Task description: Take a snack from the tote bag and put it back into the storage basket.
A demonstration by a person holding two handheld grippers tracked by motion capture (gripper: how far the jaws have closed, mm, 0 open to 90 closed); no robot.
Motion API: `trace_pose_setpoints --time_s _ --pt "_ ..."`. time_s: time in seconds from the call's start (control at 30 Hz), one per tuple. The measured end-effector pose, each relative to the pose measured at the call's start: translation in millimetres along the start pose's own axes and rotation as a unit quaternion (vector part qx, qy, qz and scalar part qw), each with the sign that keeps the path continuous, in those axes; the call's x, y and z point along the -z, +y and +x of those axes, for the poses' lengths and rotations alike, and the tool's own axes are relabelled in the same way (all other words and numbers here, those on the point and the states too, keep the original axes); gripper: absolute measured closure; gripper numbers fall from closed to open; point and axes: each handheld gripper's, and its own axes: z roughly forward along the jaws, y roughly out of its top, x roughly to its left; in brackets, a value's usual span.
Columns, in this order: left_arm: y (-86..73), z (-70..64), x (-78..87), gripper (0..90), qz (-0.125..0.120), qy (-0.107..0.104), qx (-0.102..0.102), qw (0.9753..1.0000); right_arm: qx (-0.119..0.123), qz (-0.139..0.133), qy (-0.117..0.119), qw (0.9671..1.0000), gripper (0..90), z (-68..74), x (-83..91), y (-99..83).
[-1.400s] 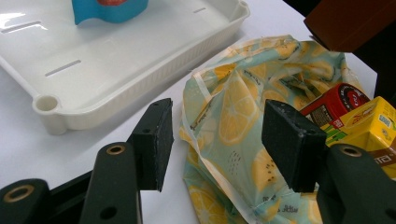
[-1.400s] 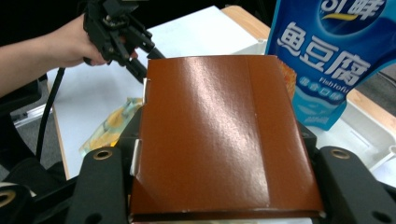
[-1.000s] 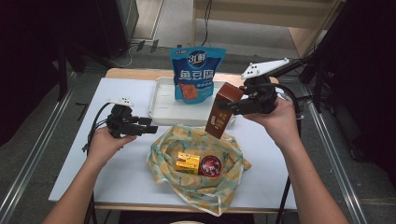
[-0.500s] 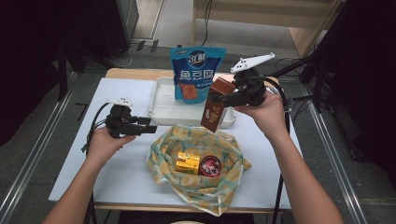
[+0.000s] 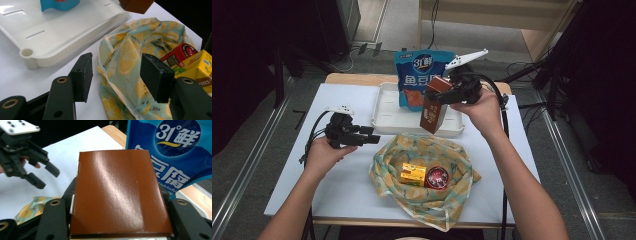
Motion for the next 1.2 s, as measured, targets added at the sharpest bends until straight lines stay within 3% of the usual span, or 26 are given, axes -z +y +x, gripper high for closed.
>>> trace_pose_setpoints --time_s 0.53,1.0,1.2 --pt "-1.4 -0.2 0.5 44.0 0.003 -0.002 -0.001 1.0000 -0.018 0.001 -0.019 0.9997 44.4 -19.7 -32.7 4.3" --pt "-2.0 1.2 2.7 44.0 -0.002 0.000 0.002 1.0000 -0.018 0.006 -0.032 0.9993 44.4 -21.9 -61.7 4.3" --pt "-2.0 1.2 2.1 44.0 -0.001 -0.002 0.000 1.0000 -0.029 0.002 -0.033 0.9990 44.4 -25.7 -72.3 1.3"
